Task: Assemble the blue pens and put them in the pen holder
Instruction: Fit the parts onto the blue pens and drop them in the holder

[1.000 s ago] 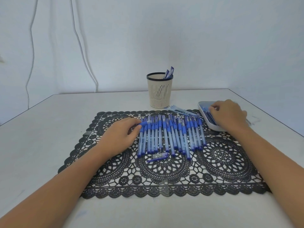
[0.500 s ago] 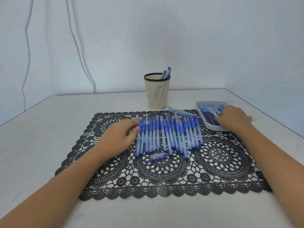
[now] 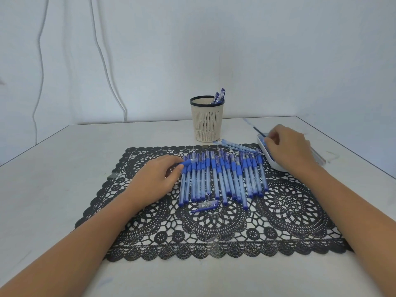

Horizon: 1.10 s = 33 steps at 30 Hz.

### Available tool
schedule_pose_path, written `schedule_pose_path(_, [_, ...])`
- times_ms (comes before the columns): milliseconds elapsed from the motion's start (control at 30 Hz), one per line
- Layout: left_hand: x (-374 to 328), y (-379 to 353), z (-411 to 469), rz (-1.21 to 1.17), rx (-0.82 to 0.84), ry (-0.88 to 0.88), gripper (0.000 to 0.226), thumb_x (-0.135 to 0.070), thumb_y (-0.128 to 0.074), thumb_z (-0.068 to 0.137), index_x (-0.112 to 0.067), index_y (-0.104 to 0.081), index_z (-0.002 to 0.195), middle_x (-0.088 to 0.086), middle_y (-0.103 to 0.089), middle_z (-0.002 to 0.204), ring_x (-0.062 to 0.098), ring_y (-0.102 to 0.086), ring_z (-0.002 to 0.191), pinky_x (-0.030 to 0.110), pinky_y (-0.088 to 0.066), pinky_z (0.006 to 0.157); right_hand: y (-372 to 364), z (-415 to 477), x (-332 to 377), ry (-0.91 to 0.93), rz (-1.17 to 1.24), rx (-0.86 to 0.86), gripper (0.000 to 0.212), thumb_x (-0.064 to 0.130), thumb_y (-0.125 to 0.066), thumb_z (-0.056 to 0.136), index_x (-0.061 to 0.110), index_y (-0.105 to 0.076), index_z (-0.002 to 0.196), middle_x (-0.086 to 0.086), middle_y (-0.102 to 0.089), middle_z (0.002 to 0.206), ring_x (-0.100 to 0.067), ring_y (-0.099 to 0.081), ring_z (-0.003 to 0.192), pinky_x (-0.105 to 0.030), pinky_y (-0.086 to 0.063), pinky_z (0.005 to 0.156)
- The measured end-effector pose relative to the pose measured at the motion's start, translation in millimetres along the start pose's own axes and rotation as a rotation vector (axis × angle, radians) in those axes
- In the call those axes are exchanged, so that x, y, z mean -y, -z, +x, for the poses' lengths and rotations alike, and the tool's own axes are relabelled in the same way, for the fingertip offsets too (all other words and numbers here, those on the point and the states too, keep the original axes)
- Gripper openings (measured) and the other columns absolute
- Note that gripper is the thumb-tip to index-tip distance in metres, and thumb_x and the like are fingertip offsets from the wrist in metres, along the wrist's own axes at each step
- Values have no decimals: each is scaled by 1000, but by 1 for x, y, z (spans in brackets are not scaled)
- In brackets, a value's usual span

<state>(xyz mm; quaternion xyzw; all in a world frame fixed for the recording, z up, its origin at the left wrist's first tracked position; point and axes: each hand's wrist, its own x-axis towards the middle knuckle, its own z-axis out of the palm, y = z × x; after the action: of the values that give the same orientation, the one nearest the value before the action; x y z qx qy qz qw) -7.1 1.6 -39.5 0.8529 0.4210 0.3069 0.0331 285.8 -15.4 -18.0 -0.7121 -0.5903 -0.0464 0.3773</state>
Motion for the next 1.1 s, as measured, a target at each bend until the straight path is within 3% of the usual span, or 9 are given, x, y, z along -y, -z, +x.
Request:
schedule_pose_path(67, [-1,1,0,-6,-4,5,28,-25,-48,94,-13,-60,117,-9,-61,99,6,-54,88,10,-36,73,0,-8,16,152,49,66,6,22,-55,91,18,-58,93,2,-60,90,-14,-55,81,-40,-46,86])
schedule_pose_path(167, [-1,2,0,-16,-6,8,28,-25,-49,94,-13,-60,116,-8,-61,97,7,-55,87,7,-36,72,1,-21,34,332,91,208,12,18,-57,90,15,-63,100,6,-58,92,-9,-54,85,-28,-45,85])
schedule_pose_path(333, [-2,4,0,-24,-10,9,28,-26,-48,94,-13,-60,116,-8,-62,100,6,-54,88,6,-36,72,-1,-34,45,488,120,275,10,17,-60,88,20,-67,95,8,-62,89,-11,-57,86,-43,-47,85])
schedule_pose_path(533, [-4,5,-1,-20,-2,-2,29,-26,-48,94,-13,-60,117,-9,-60,101,7,-56,89,6,-37,74,-5,-34,42,483,104,196,11,17,-60,89,19,-68,96,6,-64,90,-10,-56,84,-42,-48,81])
schedule_pose_path(700, [-6,6,-1,-40,-9,-10,29,-26,-49,94,-13,-61,116,-7,-63,99,11,-58,87,23,-46,78,-7,-34,41,466,84,193,13,18,-58,90,19,-67,98,6,-63,91,-9,-53,82,-41,-48,81])
schedule_pose_path(833, [-9,6,-1,-78,-23,-3,26,-25,-50,94,-14,-61,115,-7,-64,95,12,-59,85,22,-45,77,-7,-34,41,473,75,220,12,20,-57,90,21,-67,98,7,-62,90,-10,-54,83,-43,-47,81])
schedule_pose_path(1100, [-8,8,-1,-105,-46,28,26,-24,-50,94,-14,-61,115,-15,-59,86,5,-56,82,9,-39,70,-4,-34,44,440,107,217,12,17,-57,90,18,-66,98,10,-56,86,-7,-50,78,-19,-38,74])
